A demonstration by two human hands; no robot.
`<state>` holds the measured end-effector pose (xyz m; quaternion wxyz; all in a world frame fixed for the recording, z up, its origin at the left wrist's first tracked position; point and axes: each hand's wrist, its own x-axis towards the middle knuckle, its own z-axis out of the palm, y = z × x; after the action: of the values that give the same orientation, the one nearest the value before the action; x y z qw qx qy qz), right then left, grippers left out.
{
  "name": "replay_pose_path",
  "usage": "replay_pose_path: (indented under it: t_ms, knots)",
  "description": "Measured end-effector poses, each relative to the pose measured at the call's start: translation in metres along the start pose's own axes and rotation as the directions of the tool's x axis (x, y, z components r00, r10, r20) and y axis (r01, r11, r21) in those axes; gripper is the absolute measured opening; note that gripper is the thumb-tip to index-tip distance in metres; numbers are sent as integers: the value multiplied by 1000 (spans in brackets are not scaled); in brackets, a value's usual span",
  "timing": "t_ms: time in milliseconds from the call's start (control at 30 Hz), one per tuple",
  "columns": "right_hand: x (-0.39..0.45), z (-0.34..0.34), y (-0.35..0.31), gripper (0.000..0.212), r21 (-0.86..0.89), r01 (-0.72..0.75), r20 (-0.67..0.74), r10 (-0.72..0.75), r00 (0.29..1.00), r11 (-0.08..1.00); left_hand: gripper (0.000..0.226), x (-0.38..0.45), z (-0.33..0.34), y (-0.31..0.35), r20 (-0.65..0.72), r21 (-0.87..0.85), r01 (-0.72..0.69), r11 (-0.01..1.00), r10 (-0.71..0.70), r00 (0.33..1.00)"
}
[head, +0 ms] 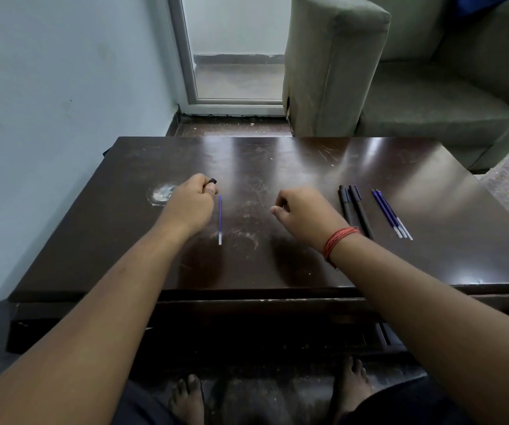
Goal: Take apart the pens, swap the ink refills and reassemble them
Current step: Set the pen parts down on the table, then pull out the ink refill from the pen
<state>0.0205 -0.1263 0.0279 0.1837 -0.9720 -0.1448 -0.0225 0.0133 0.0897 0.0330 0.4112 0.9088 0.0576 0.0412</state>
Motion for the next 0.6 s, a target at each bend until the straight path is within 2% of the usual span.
replay_pose_path:
  t_ms: [233,467,600]
  knots:
    - [24,34,-59,25,-1,-49,83,49,995,999,26,1,-10,-10,-9,6,59,998,-59,998]
    - [50,48,-101,11,-17,-160,186,161,969,987,26,5,-16,-14,-15,-27,77,997,-77,997]
    - [60,47,-107,19,-80,-174,235,188,954,982,24,6,-17,-13,-19,-31,78,997,-78,997]
